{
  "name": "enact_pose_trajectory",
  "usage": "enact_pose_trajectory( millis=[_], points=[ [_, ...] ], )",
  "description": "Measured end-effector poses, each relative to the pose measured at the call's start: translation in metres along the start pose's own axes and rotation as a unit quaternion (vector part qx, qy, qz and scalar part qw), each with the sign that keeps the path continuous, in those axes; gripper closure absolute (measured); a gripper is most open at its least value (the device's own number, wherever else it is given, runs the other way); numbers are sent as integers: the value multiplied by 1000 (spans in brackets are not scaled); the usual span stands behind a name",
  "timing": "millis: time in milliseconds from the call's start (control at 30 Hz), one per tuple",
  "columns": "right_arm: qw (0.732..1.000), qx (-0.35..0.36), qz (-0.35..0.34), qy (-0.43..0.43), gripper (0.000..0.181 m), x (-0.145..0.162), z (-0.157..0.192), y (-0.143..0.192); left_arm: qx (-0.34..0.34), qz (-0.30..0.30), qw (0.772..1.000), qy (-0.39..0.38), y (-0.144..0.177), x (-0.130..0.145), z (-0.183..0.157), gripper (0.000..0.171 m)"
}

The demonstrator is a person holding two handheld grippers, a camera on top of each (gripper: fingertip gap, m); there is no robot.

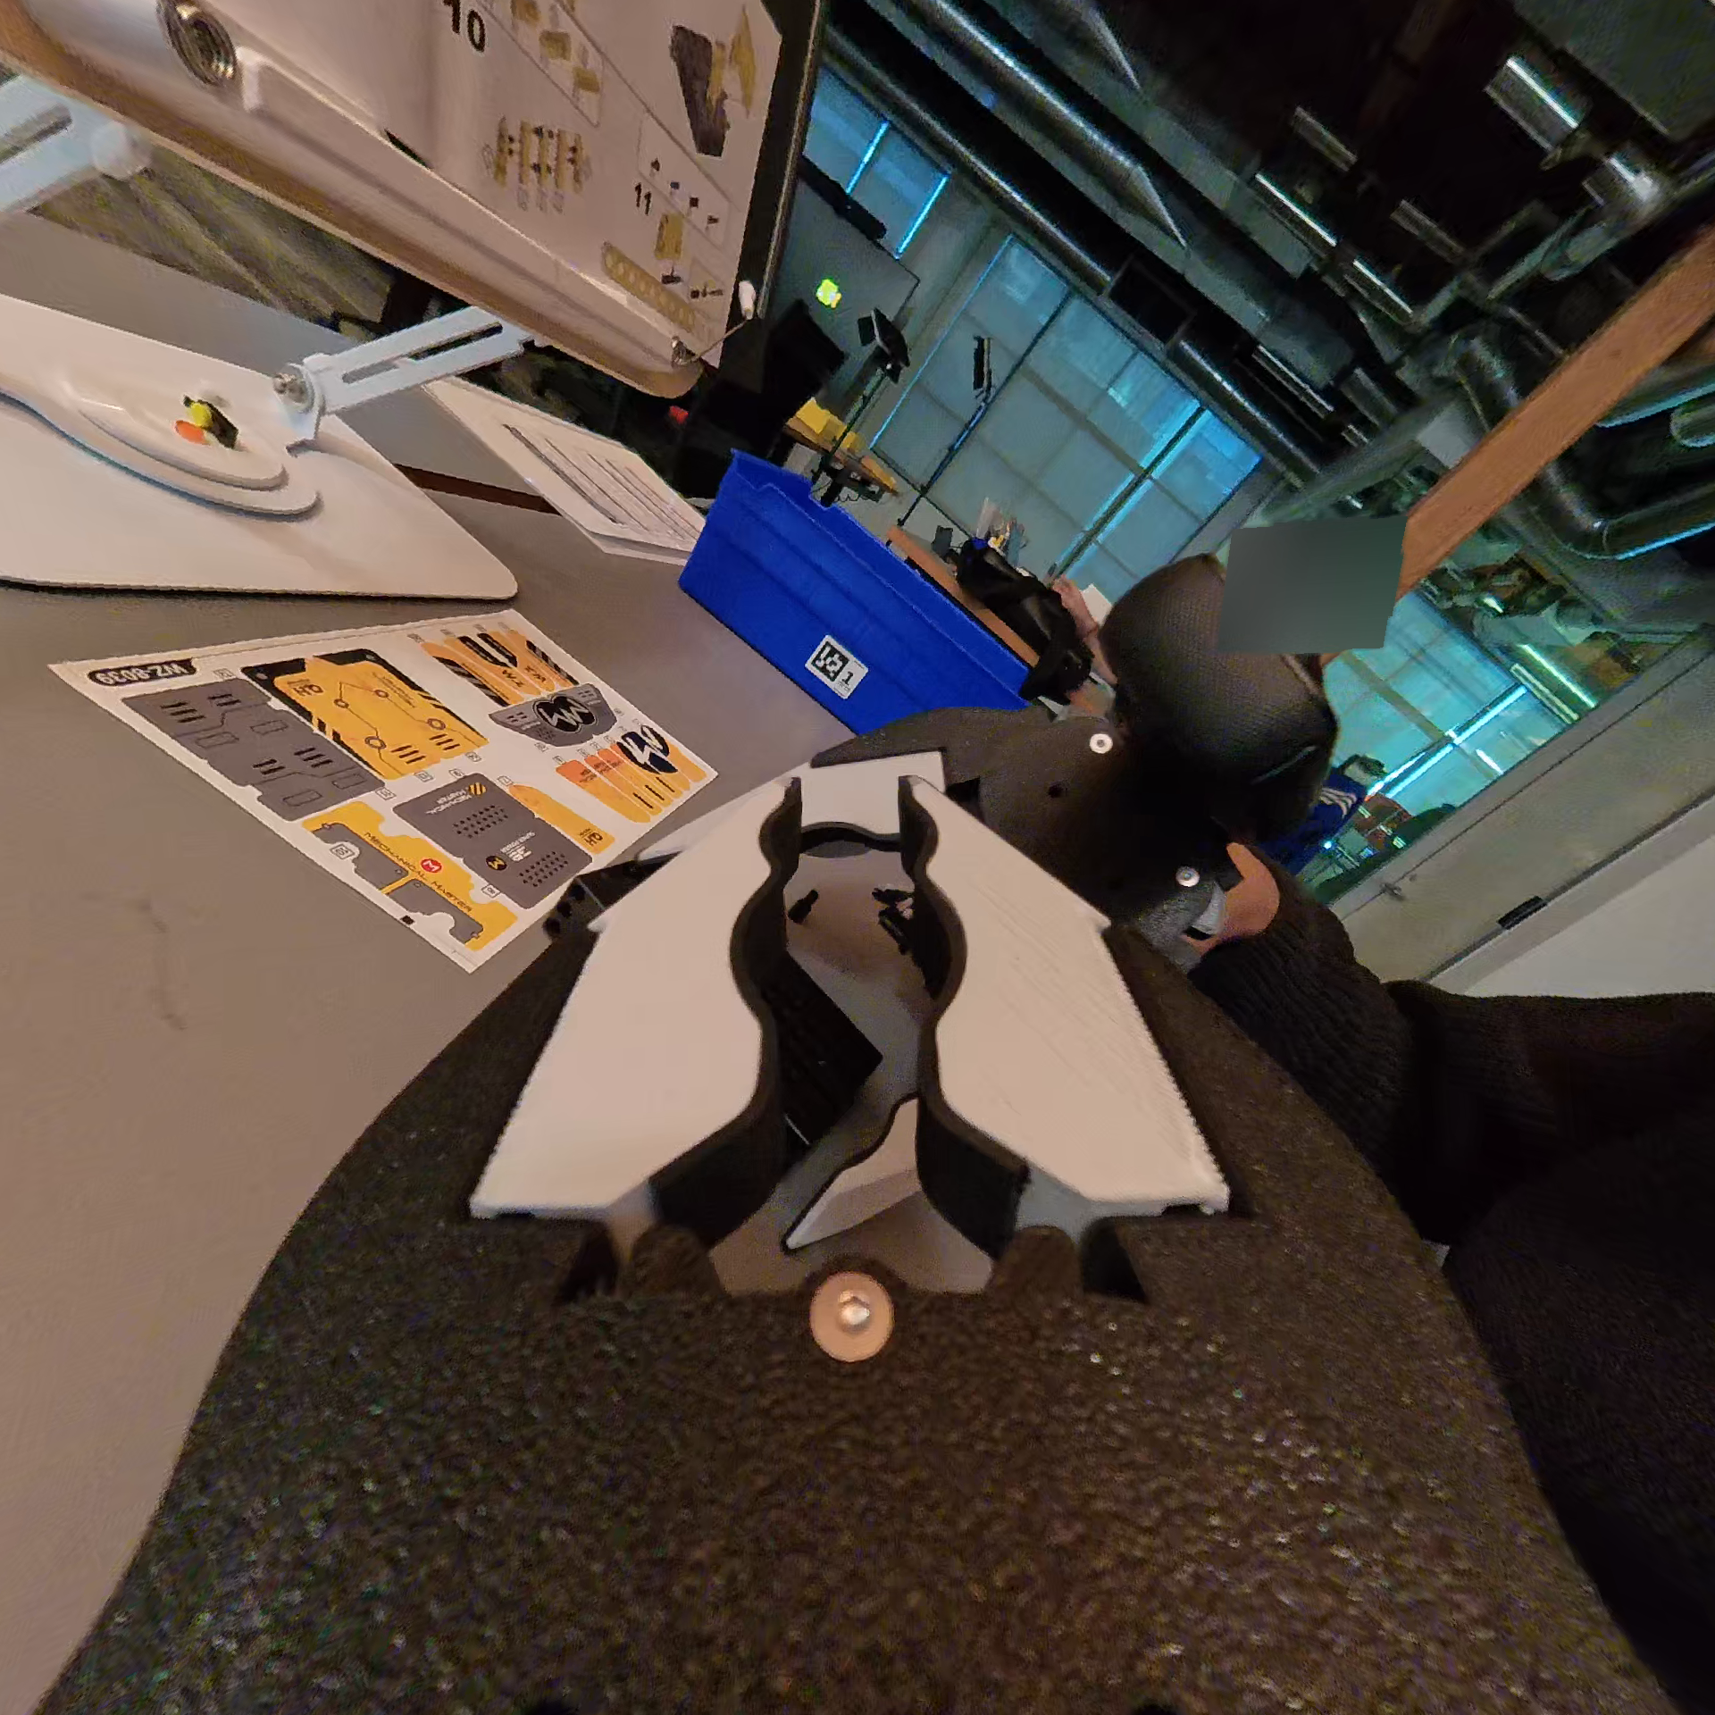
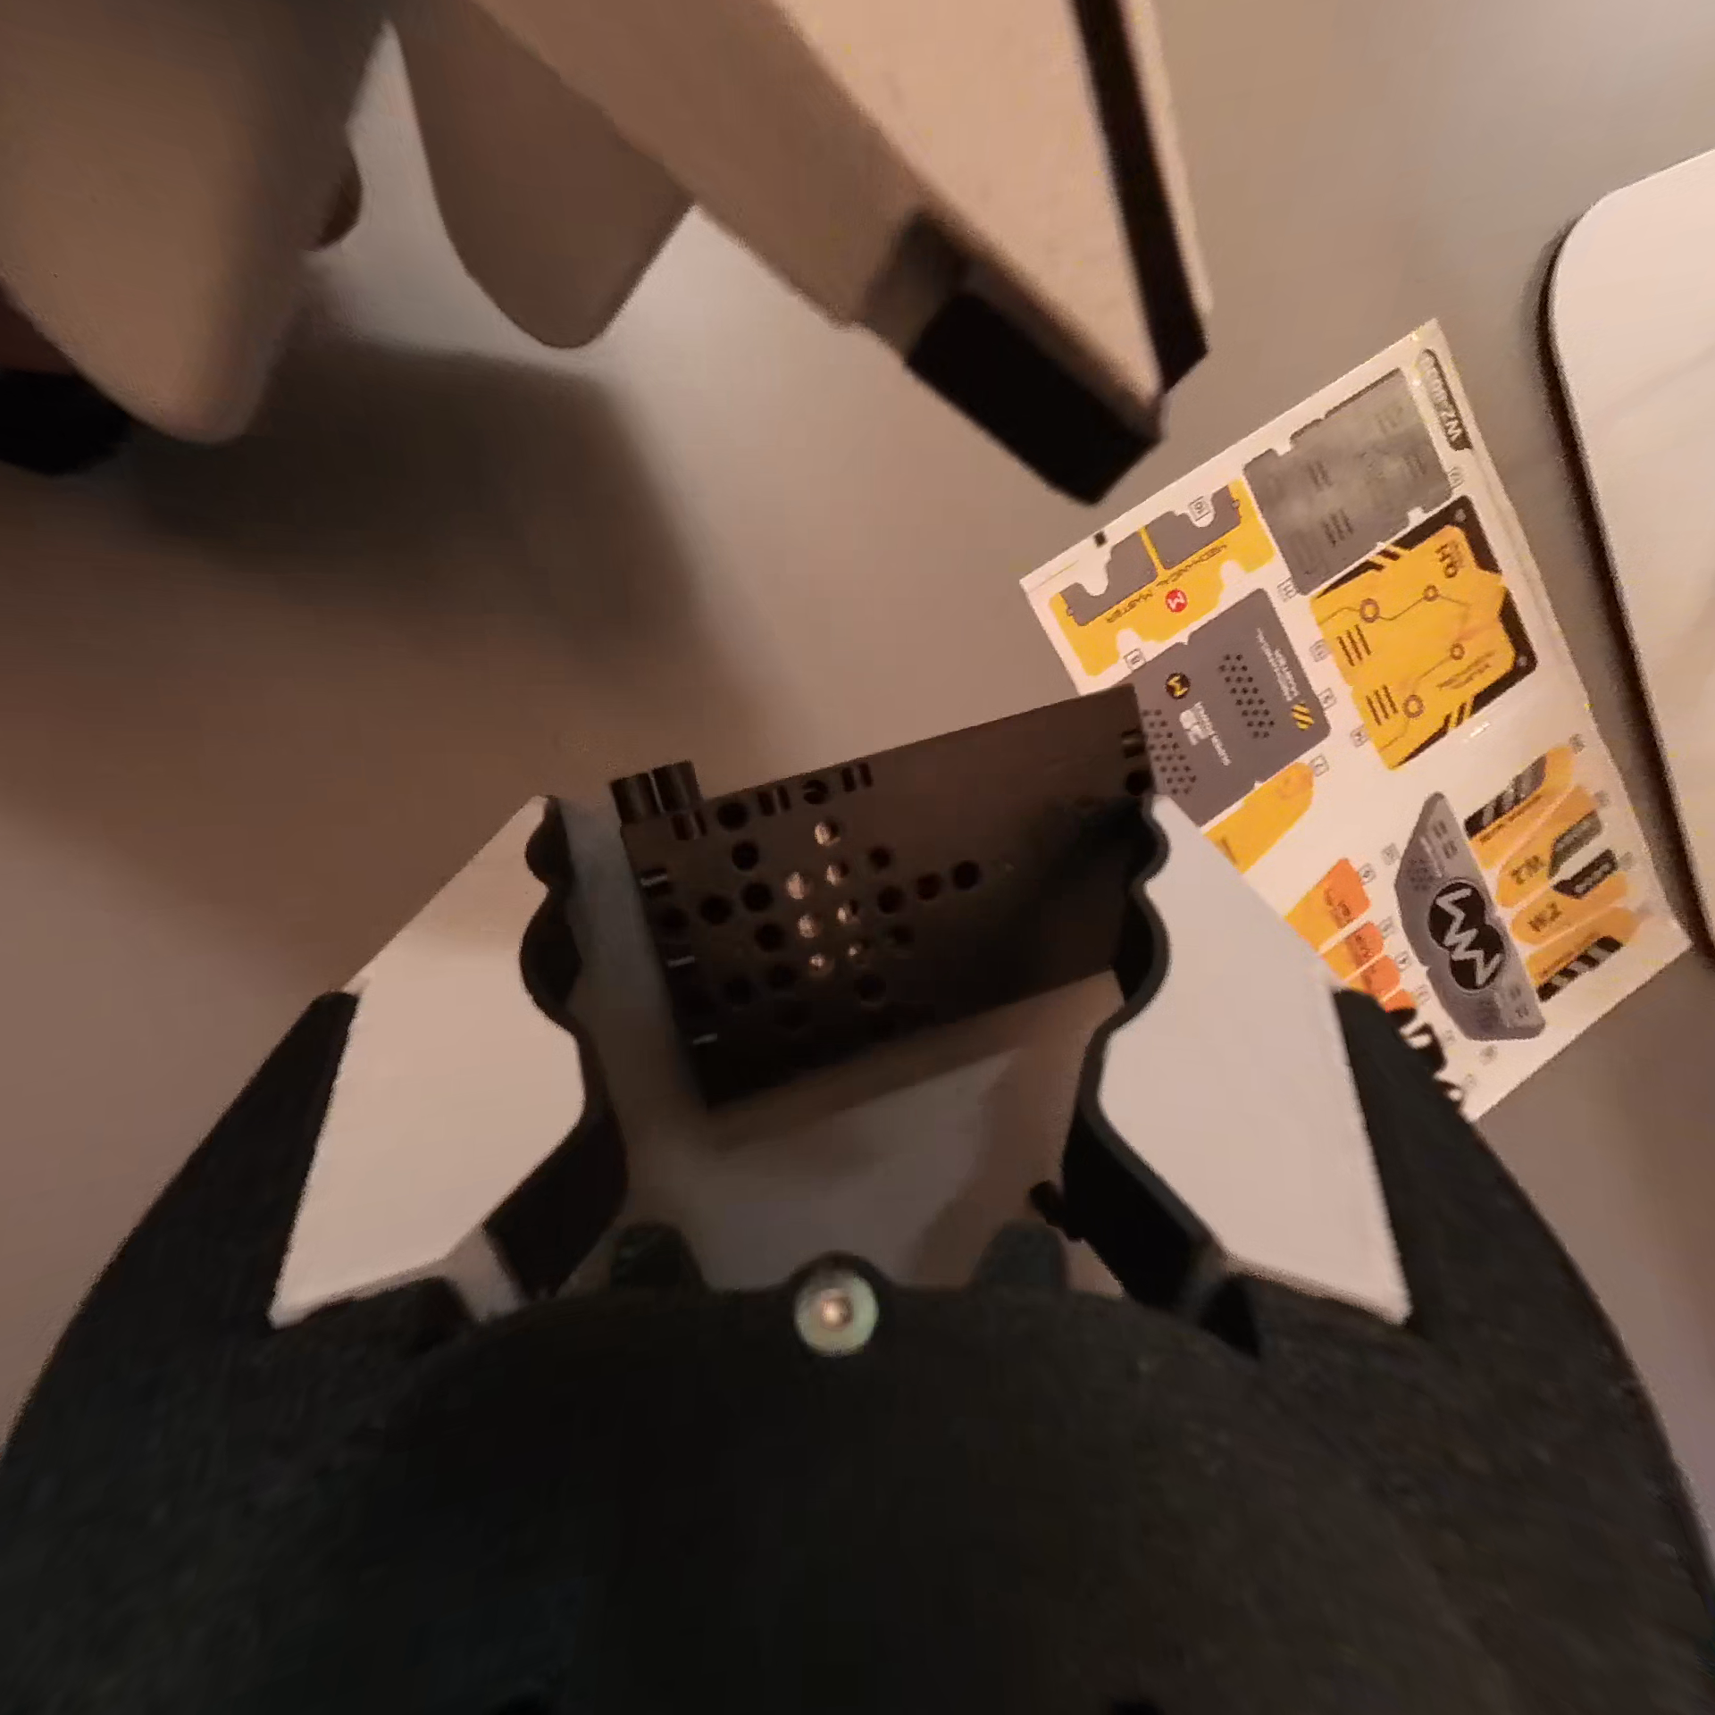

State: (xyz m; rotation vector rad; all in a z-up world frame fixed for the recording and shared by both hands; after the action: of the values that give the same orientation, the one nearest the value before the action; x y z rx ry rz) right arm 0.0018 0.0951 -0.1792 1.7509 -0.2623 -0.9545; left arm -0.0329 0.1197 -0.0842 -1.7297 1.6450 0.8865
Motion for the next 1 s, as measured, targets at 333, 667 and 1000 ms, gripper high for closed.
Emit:
enact_pose_trajectory(
  millis=[333,667,1000],
  points=[
    [995,-85,56,10,61,4,-18,-2,7,-24,1000,7,7,-12,-3,150],
    [999,-18,-50,8,58,0,-17,10,-16,-57,998,8,20,-30,5,148],
    [930,228,-284,37,58,-31,-26,92,-60,24,997,45,-13,8,6,142]
  ],
)
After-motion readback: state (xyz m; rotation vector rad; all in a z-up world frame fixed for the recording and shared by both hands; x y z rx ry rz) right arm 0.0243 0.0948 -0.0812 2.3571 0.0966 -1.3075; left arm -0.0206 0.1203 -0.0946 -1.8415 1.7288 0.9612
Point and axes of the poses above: each gripper's, where its closed fingertips meet, y back along the fingers, x out of its underside, z = x × y across the jaws, the point moved 2 cm from there along y, back along the fingers, and after that the axes turned 6 degrees about -x, right-handed, at the moved point
